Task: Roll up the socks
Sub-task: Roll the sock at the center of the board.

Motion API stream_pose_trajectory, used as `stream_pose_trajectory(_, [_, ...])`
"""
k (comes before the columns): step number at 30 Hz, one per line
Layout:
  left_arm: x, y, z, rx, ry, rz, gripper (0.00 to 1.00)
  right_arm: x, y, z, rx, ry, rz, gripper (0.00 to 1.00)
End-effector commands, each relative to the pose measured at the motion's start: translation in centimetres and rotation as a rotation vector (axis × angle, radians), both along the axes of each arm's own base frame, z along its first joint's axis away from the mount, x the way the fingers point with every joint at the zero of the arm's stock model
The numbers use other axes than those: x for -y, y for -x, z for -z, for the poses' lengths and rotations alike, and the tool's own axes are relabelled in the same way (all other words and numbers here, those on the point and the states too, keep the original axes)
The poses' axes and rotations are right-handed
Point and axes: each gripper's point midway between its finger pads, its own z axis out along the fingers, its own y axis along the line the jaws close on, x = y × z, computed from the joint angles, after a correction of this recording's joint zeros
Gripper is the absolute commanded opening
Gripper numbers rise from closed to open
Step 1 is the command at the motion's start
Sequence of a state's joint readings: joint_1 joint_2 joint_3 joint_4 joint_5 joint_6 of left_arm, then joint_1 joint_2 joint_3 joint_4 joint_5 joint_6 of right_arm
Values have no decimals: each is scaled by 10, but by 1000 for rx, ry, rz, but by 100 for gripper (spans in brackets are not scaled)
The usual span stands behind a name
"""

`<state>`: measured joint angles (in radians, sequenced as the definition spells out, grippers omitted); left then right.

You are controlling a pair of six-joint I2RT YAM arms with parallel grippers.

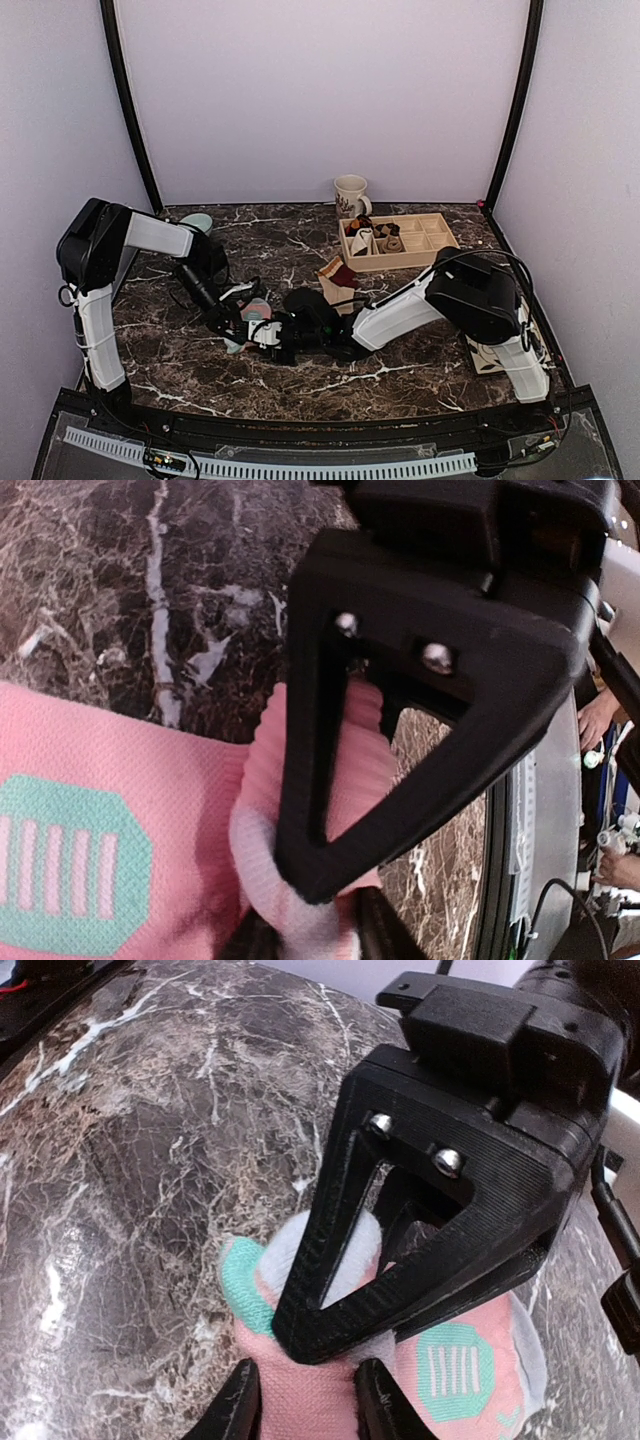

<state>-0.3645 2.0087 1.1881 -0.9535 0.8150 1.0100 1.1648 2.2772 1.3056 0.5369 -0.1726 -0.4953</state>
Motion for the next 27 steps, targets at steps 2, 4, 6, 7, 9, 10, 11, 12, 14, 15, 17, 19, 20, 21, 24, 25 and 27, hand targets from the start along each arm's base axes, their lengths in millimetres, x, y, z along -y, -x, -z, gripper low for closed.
stream_pose_trajectory(2, [-24,11,25,21,-136,46,33,21,1,57,-172,154,34,16])
stream_pose_trajectory(4, [-28,6,23,38,-129,17,37,25,6,59,-170,164,22,9])
stream_pose_trajectory(6, [-33,4,23,59,-129,3,59,28,8,61,-174,169,25,7])
stream_pose_trajectory(7, [-36,4,22,67,-128,-2,66,28,8,63,-183,177,28,7])
stream_pose_trajectory(9, [-42,3,21,91,-133,-22,70,30,8,68,-209,195,37,7])
stream_pose_trajectory(10, [-46,-1,19,115,-132,-39,71,30,8,70,-225,201,44,6])
stream_pose_trajectory(11, [-51,-6,18,149,-134,-60,72,31,9,72,-247,209,51,6])
stream_pose_trajectory(12, [-57,-13,15,185,-136,-85,72,30,8,73,-268,212,58,6])
stream_pose_trajectory(14, [-70,-27,8,265,-136,-137,72,30,8,74,-320,216,76,6])
stream_pose_trajectory(15, [-76,-34,3,303,-132,-159,72,30,7,73,-346,215,85,5])
stream_pose_trajectory(17, [-84,-36,-12,354,-90,-174,74,30,4,74,-389,222,105,5])
stream_pose_trajectory(19, [-88,-30,-20,383,-75,-163,75,29,2,75,-438,232,129,4])
stream_pose_trajectory(20, [-89,-26,-22,392,-73,-148,76,27,2,75,-466,232,137,4])
stream_pose_trajectory(21, [-89,-21,-21,386,-74,-138,76,22,0,71,-516,223,154,4])
stream_pose_trajectory(24, [-90,-15,-17,362,-99,-138,72,13,-4,78,-654,262,192,5])
stream_pose_trajectory(25, [-90,-12,-16,353,-100,-135,69,11,-3,82,-684,283,196,5])
stream_pose_trajectory(27, [-85,-6,-17,342,-75,-136,64,11,1,88,-729,328,196,3])
